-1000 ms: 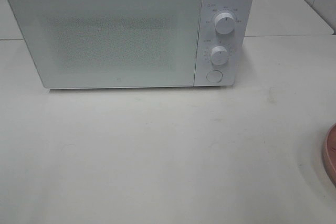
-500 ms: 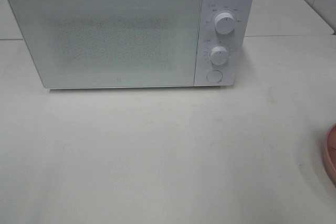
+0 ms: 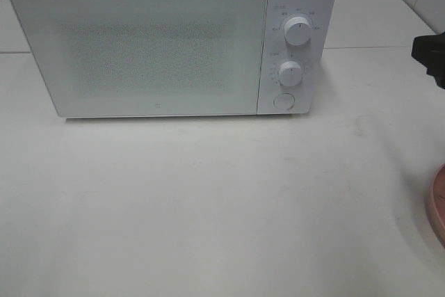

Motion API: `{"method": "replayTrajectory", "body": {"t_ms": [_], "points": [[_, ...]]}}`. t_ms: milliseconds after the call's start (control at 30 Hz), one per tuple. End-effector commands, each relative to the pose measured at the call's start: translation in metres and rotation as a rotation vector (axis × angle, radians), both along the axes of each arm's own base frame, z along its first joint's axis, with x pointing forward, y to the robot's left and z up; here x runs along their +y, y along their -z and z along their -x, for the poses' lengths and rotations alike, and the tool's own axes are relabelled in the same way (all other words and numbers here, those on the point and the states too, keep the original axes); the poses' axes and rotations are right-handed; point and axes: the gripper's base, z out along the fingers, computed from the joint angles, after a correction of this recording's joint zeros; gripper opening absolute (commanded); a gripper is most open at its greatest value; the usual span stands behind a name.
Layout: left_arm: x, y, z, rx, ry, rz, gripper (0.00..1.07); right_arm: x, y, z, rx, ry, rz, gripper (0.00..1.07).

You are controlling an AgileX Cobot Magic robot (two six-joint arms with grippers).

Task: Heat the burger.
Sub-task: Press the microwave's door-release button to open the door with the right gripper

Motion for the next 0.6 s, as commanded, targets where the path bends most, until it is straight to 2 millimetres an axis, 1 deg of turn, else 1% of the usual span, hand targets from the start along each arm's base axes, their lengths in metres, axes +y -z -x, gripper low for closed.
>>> {"method": "replayTrajectory", "body": {"t_ms": [33, 100, 167, 200, 233, 300, 333, 367, 433, 500, 533, 567, 600], "points": [[-0.001, -0.001, 0.003, -0.033, 0.001, 0.01, 0.98, 0.0, 0.006, -0.001, -0.064, 0.002, -0.012, 0.75], [-0.001, -0.001, 0.003, -0.033, 0.001, 0.01, 0.98, -0.001, 0.016, -0.003, -0.106, 0.018, -0.045, 0.75], [-0.001, -0.001, 0.003, -0.033, 0.001, 0.01, 0.98, -0.001, 0.02, -0.003, -0.117, 0.03, -0.06, 0.75], [-0.001, -0.001, 0.003, -0.033, 0.001, 0.01, 0.98, -0.003, 0.026, -0.005, -0.131, 0.054, -0.086, 0.75], [-0.001, -0.001, 0.003, -0.033, 0.001, 0.01, 0.98, -0.003, 0.026, -0.005, -0.131, 0.054, -0.086, 0.75], [-0.001, -0.001, 0.003, -0.033, 0.001, 0.01, 0.98, -0.003, 0.036, -0.01, -0.127, 0.083, -0.112, 0.75], [-0.001, -0.001, 0.003, -0.033, 0.001, 0.01, 0.98, -0.003, 0.036, -0.01, -0.127, 0.083, -0.112, 0.75], [-0.001, -0.001, 0.003, -0.033, 0.001, 0.01, 0.98, 0.0, 0.043, -0.012, -0.112, 0.086, -0.128, 0.75], [-0.001, -0.001, 0.003, -0.033, 0.001, 0.01, 0.98, 0.002, 0.044, -0.013, -0.109, 0.084, -0.134, 0.75], [-0.001, -0.001, 0.003, -0.033, 0.001, 0.01, 0.98, 0.014, 0.053, -0.016, -0.083, 0.048, -0.118, 0.75], [-0.001, -0.001, 0.003, -0.033, 0.001, 0.01, 0.98, 0.014, 0.053, -0.016, -0.083, 0.048, -0.118, 0.75], [-0.001, -0.001, 0.003, -0.033, 0.001, 0.01, 0.98, 0.023, 0.057, -0.018, -0.088, 0.017, -0.081, 0.75], [-0.001, -0.001, 0.003, -0.033, 0.001, 0.01, 0.98, 0.023, 0.057, -0.018, -0.088, 0.017, -0.081, 0.75]]}}
